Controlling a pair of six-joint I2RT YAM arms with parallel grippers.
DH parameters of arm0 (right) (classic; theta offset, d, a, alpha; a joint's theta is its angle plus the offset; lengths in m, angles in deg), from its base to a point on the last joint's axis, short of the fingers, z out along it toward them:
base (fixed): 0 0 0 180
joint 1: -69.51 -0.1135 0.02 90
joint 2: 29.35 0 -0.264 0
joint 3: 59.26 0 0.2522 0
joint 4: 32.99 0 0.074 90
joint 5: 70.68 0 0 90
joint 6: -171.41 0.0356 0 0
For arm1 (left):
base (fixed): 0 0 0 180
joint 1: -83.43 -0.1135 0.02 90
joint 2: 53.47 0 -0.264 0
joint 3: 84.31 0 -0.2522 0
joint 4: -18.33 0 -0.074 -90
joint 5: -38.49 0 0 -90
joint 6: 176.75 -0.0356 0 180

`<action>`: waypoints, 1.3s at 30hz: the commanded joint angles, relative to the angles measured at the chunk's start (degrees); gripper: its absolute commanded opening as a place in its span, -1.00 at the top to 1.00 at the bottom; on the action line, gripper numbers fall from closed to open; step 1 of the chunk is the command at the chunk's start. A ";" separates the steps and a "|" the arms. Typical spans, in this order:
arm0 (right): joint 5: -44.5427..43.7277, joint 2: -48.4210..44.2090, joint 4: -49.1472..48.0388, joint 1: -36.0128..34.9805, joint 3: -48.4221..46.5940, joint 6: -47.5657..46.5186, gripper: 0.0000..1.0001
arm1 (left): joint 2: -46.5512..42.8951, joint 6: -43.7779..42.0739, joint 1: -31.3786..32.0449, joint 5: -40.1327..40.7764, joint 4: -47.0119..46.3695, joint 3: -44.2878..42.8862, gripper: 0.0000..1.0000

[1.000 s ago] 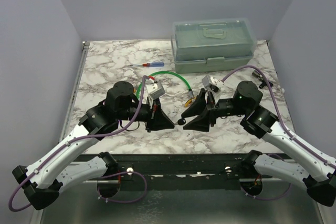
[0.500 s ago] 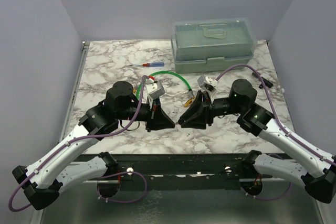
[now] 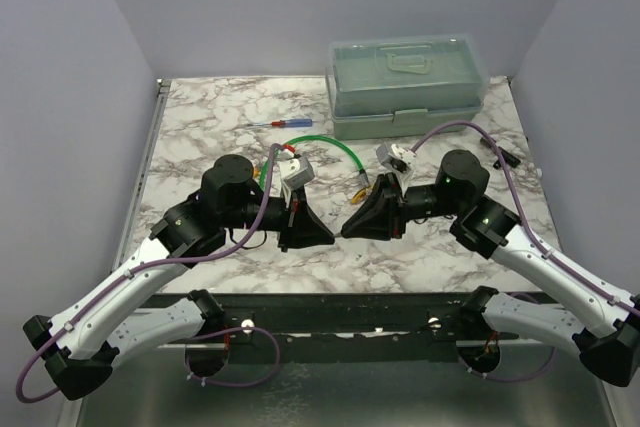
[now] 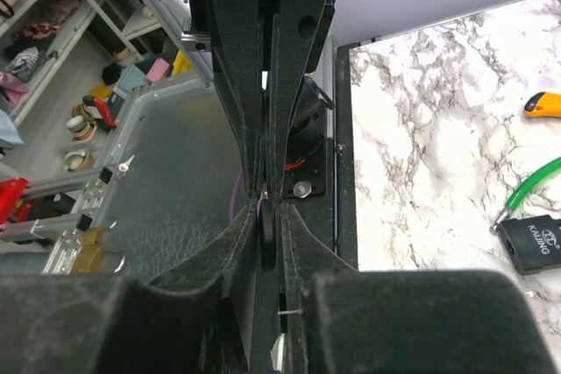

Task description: Unlock with the key

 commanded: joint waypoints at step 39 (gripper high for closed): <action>3.64 1.64 0.40 0.03 -2.09 -0.11 0.63 | -0.78 -1.50 -0.05 -0.59 -1.76 1.24 1.00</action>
